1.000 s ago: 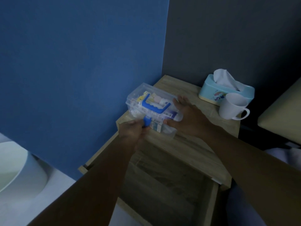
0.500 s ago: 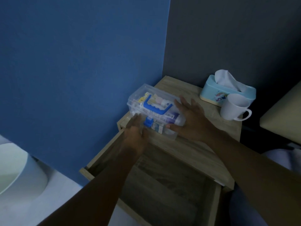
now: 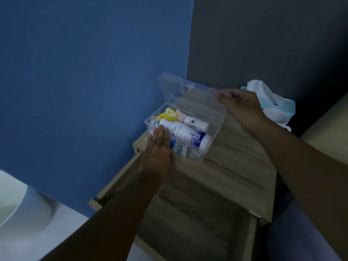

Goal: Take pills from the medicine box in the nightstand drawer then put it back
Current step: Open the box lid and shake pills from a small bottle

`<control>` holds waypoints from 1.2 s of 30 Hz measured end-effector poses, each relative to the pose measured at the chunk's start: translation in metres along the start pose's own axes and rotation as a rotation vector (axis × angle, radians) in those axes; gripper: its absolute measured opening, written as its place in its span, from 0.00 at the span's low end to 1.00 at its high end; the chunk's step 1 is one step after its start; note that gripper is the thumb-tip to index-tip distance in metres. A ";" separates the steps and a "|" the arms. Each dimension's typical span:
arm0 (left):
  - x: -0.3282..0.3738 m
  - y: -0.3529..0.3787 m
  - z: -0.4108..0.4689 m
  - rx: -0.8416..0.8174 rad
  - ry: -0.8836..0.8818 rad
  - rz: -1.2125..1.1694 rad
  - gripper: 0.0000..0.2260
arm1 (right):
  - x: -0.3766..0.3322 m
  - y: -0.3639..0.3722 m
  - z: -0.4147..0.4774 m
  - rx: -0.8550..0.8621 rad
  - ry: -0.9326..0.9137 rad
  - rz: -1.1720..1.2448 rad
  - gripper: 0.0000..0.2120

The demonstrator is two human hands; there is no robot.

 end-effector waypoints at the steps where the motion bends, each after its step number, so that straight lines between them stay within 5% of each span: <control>1: 0.000 0.000 -0.001 0.002 0.002 0.024 0.31 | -0.002 -0.005 0.006 0.034 0.003 0.000 0.14; 9: -0.003 0.000 0.002 -0.036 0.019 0.133 0.31 | 0.020 -0.020 0.026 0.203 0.034 -0.180 0.19; 16: -0.004 0.000 0.004 -0.040 0.026 0.111 0.30 | 0.068 0.009 0.031 0.048 0.310 0.206 0.22; 24: -0.002 -0.001 0.003 -0.036 0.020 0.141 0.31 | 0.016 0.019 0.021 0.202 0.064 -0.125 0.31; 29: -0.004 0.000 0.006 -0.012 0.034 0.137 0.30 | -0.024 0.098 0.032 -0.213 -0.200 -0.435 0.14; 33: -0.007 0.004 0.007 -0.013 0.051 0.157 0.29 | -0.012 0.140 0.039 -0.501 -0.200 -0.755 0.14; 36: -0.010 0.007 0.009 -0.013 0.059 0.181 0.29 | -0.005 0.147 0.042 -0.549 -0.171 -0.824 0.14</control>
Point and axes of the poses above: each hand's wrist, its own z-axis towards the middle knuckle, its own y-axis out of the palm, x = y × z, the point moved 9 cm from there along z, towards the middle knuckle, and after that the axes turned 9 degrees about -x, right-handed, at the moved point
